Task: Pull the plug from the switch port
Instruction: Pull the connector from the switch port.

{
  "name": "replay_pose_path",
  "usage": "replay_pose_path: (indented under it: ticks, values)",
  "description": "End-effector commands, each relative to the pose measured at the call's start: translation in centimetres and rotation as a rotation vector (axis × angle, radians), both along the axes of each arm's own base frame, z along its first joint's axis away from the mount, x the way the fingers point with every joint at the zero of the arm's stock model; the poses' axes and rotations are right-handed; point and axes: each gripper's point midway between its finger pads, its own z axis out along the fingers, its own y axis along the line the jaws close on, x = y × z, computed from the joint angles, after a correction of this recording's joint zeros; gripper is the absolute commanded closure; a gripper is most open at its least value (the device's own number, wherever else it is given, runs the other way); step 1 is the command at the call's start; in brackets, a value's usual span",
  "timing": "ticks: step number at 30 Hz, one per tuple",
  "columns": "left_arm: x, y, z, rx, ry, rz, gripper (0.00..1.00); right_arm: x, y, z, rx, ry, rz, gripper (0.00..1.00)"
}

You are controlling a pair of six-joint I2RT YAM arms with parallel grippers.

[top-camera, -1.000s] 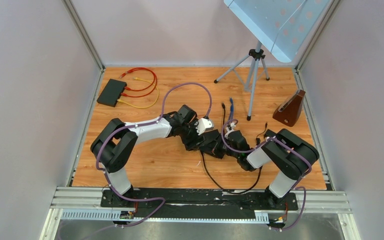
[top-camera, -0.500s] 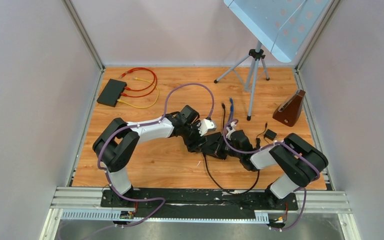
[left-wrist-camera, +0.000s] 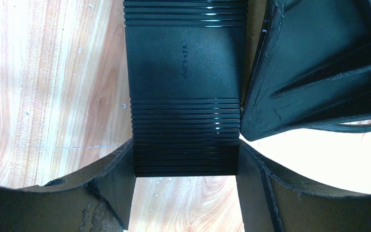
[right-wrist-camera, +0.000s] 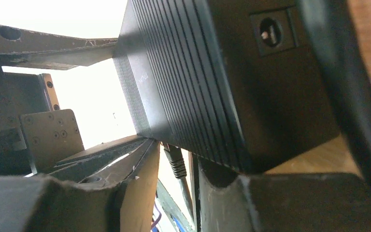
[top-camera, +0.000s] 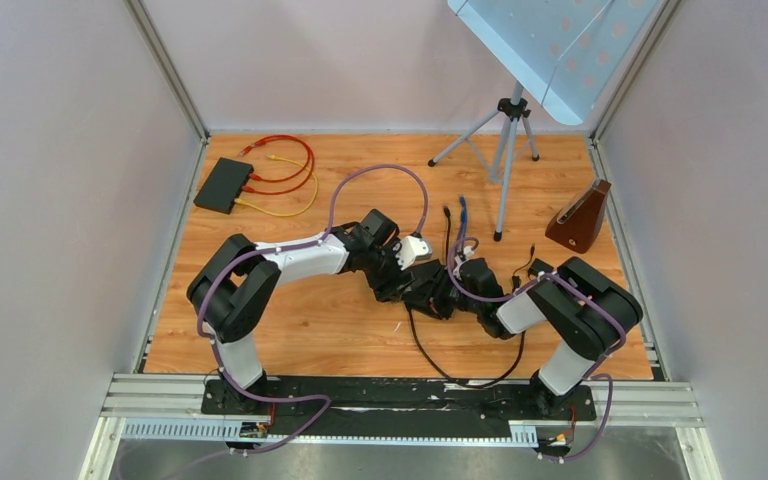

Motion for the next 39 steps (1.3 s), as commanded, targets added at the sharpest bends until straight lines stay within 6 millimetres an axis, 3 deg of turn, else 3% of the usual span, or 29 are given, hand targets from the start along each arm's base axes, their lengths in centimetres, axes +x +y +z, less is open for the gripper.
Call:
replay_pose_path:
  ticks: [1,4,12,20,25,35,37,39]
  values:
    - [-2.6,0.0,-1.7,0.023,0.129,-0.009,0.38,0.3,-1.1,-1.6,-0.062,0.071,-0.084,0.69]
    - [-2.6,0.0,-1.7,0.023,0.131,-0.009,0.38,0.3,-1.1,-1.9,-0.048,0.080,-0.096,0.74]
    - [-2.8,0.0,-1.7,0.019,0.140,-0.016,0.38,1.1,-1.9,-0.9,0.001,0.034,-0.174,0.62]
    - [-2.8,0.0,-1.8,0.023,0.145,-0.014,0.38,2.0,-2.1,0.0,0.011,-0.014,-0.209,0.63]
    - [-3.0,0.0,-2.0,0.024,0.155,-0.015,0.39,2.5,-1.3,-0.1,0.043,-0.004,-0.206,0.64]
    - [-3.4,-0.1,-1.9,0.017,0.175,-0.024,0.40,3.8,-1.7,-0.3,0.054,-0.037,-0.271,0.62]
    - [-3.6,-0.1,-1.9,0.016,0.180,-0.026,0.40,4.0,-2.1,-0.3,0.050,-0.044,-0.295,0.65]
    - [-3.6,-0.1,-1.9,0.016,0.184,-0.027,0.40,4.1,-2.2,-0.7,0.031,-0.041,-0.300,0.76]
